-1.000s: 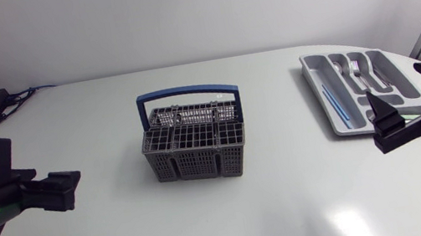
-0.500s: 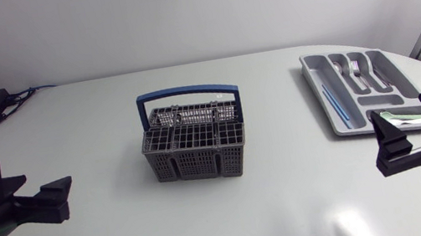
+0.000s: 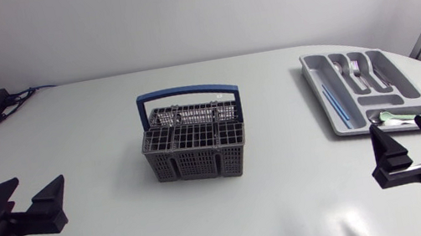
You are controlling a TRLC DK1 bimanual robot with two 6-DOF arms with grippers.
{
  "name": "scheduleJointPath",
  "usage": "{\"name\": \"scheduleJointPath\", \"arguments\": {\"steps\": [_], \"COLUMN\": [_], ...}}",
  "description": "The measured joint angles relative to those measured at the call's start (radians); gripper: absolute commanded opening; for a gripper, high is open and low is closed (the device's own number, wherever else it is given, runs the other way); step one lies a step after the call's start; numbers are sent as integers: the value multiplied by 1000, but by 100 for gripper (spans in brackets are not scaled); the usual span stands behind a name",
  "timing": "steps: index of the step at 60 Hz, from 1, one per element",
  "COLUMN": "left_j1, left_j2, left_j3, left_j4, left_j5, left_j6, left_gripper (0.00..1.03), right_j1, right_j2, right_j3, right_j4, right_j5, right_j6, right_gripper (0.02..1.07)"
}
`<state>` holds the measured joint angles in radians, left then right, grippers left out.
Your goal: Unload the cutlery basket into the drawer organizer.
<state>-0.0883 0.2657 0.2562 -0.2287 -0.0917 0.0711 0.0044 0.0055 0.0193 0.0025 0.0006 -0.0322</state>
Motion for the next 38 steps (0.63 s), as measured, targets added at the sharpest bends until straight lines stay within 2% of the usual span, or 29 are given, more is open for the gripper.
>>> {"name": "scheduleJointPath", "arguments": {"steps": [26, 38], "left_j1": [73, 81], "left_j2": [-228, -259], "left_j3": [-210, -233], "left_j4": [196, 212], "left_j5": [76, 85], "left_j6": [-50, -53], "left_gripper": [99, 99], "right_j1": [0, 0], "right_j2": [-1, -1], "right_j3": [0, 0], "right_j4": [0, 0], "right_j5": [0, 0], "right_j6": [3, 3], "right_gripper": [103, 103]}}
